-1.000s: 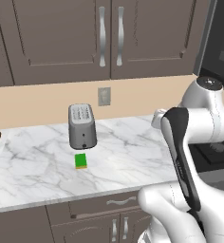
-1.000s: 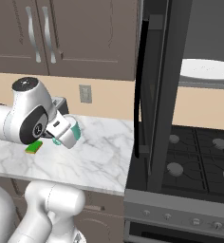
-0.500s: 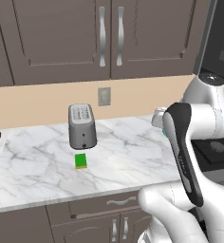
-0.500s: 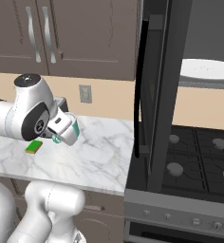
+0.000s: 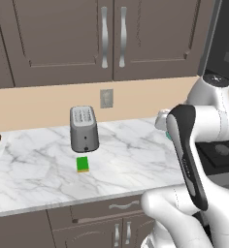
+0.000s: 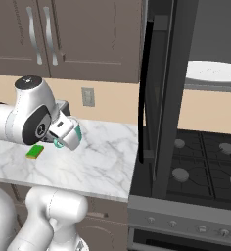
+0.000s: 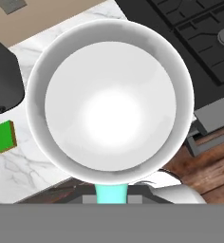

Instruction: Pick the mug from the counter and place it inside the microwave. Then close the microwave.

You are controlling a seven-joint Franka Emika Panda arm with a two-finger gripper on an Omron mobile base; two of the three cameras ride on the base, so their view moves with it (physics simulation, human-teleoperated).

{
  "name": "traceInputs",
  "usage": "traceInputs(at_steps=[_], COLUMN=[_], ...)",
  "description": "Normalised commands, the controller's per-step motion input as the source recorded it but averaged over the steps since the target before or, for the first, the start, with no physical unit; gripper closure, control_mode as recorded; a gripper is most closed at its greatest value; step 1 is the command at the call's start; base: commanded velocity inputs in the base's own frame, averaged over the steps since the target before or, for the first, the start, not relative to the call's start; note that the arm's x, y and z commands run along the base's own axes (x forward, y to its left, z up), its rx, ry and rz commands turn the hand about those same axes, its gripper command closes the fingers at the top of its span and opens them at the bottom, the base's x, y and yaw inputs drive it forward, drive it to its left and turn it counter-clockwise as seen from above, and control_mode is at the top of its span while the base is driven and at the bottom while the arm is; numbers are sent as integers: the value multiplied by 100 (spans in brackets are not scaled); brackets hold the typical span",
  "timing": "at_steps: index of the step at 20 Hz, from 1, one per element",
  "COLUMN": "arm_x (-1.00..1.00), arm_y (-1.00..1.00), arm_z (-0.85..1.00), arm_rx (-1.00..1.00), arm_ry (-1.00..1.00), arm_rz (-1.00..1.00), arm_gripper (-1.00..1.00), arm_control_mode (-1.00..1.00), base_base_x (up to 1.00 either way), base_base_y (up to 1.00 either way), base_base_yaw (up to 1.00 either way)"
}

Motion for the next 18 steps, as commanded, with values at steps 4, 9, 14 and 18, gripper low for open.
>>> traceInputs(at_steps=[4, 9, 14, 18], arm_x=[-2, 0, 0, 0], arm_y=[0, 0, 0, 0], arm_z=[0, 0, 0, 0], arm_rx=[0, 0, 0, 0], arm_ry=[0, 0, 0, 0], arm_rz=[0, 0, 0, 0], arm_gripper=[100, 100, 100, 100], arm_control_mode=[100, 100, 100, 100], base_base_x=[-9, -77, -92, -93], base_base_y=[0, 2, 0, 0], base_base_yaw=[0, -2, -11, -39])
